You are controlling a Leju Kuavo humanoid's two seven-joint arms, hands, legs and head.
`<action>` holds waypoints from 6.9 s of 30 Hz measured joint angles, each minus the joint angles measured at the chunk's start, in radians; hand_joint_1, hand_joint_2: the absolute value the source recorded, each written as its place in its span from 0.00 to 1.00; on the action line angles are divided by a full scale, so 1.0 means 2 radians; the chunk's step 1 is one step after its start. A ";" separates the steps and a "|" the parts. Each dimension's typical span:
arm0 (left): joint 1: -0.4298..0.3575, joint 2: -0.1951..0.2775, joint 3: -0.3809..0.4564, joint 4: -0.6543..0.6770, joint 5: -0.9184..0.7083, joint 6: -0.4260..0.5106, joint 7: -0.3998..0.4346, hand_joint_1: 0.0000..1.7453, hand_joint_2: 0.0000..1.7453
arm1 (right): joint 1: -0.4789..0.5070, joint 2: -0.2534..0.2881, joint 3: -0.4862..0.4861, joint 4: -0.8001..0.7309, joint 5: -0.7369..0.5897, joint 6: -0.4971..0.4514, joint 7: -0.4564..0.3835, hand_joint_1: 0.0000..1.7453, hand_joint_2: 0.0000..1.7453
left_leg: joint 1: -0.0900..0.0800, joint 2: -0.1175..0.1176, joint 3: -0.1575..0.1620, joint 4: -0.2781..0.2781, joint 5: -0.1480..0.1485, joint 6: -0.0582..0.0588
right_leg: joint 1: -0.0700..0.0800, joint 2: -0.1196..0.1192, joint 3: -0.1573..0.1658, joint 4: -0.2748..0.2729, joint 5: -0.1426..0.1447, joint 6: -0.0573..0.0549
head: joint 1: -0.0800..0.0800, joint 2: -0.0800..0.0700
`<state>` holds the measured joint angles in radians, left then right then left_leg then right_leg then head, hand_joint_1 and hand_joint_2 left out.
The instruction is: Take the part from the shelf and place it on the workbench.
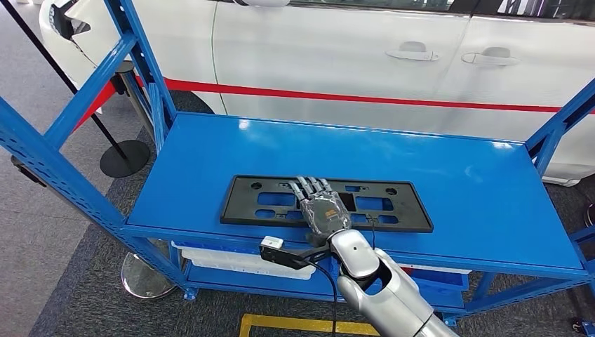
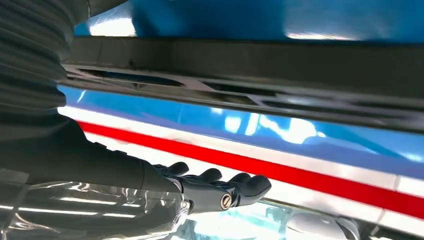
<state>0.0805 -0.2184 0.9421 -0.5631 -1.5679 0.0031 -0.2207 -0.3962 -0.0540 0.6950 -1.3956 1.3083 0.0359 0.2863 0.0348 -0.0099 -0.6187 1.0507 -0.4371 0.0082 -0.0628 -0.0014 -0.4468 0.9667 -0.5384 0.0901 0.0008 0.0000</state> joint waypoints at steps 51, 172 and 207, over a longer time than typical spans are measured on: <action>0.000 -0.001 0.012 -0.033 0.017 -0.043 -0.055 0.00 1.00 | -0.001 -0.006 -0.084 0.035 0.036 0.025 0.044 0.00 1.00 | 0.000 0.000 0.001 0.000 0.000 0.000 | 0.000 0.000 0.000 0.000 0.000 0.000 | 0.000 0.000; 0.000 -0.056 0.178 -0.129 0.002 -0.121 -0.163 0.00 1.00 | 0.199 -0.052 -0.202 -0.423 -0.779 -0.083 -0.180 1.00 1.00 | 0.000 0.000 -0.002 0.000 -0.001 -0.001 | 0.001 -0.001 -0.002 0.000 -0.001 -0.001 | 0.000 0.000; -0.010 -0.059 0.206 -0.129 0.004 -0.108 -0.192 0.00 1.00 | 0.311 -0.052 -0.202 -0.445 -0.756 -0.108 -0.225 1.00 1.00 | 0.000 0.000 -0.002 0.000 -0.001 -0.001 | 0.001 0.000 -0.002 0.000 -0.001 -0.001 | 0.000 0.000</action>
<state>0.0608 -0.3372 1.3536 -0.8213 -1.5599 -0.2123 -0.6043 0.2267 -0.1583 0.2914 -2.2857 -0.2033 -0.1794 -0.1644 0.0345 -0.0095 -0.6223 1.0504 -0.4389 0.0055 -0.0617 -0.0020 -0.4516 0.9671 -0.5408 0.0879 0.0006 0.0000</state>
